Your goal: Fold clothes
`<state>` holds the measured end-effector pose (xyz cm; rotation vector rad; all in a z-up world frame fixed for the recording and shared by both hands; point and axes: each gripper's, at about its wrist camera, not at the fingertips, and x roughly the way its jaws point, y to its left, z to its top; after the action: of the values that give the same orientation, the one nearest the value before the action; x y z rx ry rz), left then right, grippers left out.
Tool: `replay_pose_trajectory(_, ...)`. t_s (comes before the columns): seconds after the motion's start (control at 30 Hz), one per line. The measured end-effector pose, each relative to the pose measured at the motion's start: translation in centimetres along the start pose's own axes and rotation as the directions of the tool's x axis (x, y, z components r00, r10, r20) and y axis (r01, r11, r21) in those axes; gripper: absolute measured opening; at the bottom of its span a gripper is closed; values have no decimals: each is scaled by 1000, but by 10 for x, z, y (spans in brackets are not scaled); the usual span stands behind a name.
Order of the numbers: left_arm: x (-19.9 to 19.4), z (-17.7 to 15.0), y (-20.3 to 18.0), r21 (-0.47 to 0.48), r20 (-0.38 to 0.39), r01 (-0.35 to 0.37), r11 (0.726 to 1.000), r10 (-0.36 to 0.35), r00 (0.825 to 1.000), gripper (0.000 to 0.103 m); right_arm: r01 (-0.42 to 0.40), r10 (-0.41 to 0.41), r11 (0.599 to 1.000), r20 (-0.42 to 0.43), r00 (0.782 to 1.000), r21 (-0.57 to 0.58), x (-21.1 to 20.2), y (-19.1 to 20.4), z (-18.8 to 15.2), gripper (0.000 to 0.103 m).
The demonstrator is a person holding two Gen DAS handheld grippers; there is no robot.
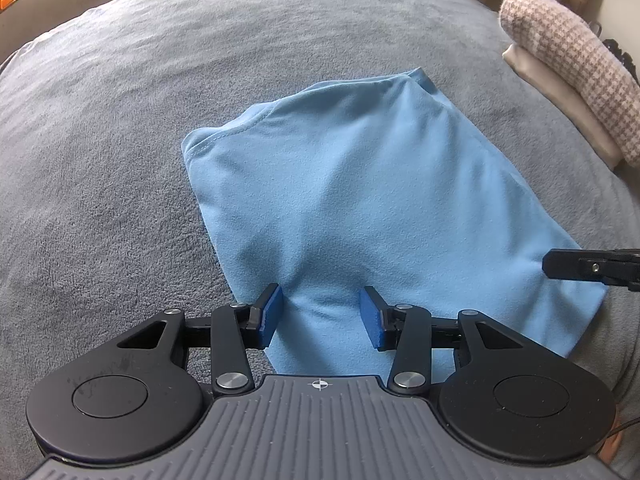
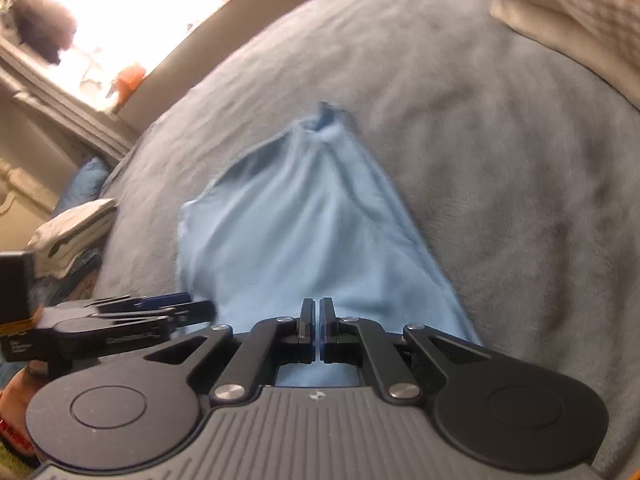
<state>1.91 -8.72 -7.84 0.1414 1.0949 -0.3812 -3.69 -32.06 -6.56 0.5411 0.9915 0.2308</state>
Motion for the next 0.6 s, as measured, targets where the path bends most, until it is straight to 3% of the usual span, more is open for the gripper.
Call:
replay_pose_trajectory(0.17, 0, -1, 0, 0, 1, -1, 1000, 1, 1000, 43, -57, 55, 998, -48, 997, -31, 13, 11, 2, 2)
replay_pose_trajectory(0.33, 1, 0, 0, 0, 1, 1, 1000, -1, 1000, 44, -28, 26, 999, -69, 997, -32, 22, 9, 2, 2)
replay_pose_trajectory(0.5, 0, 0, -1, -1, 0, 1, 1000, -1, 1000, 44, 106, -107, 994, -17, 994, -28, 14, 2, 9, 2)
replay_pose_trajectory(0.6, 0, 1, -1, -2, 0, 0, 1000, 0, 1000, 45, 139, -137, 987, 24, 990, -80, 11, 11, 13, 2)
